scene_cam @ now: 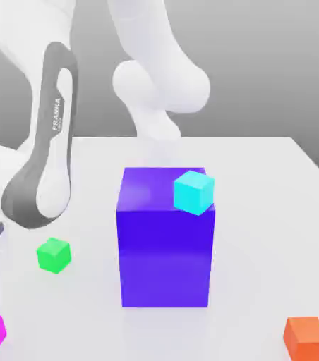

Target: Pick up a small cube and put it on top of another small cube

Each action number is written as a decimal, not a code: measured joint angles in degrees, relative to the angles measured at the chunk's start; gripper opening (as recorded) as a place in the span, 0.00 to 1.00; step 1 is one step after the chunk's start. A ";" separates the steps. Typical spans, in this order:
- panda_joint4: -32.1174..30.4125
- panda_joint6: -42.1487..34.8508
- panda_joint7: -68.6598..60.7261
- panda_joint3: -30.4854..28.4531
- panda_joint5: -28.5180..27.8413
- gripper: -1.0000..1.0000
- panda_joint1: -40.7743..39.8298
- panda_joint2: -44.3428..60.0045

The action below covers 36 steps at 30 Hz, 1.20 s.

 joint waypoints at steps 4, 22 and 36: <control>0.00 0.12 0.00 0.01 0.00 0.00 0.00 0.00; -22.87 -5.52 2.04 -2.97 -2.05 0.00 -1.70 -26.92; -40.05 7.43 1.13 -5.28 0.20 0.00 -4.41 -32.70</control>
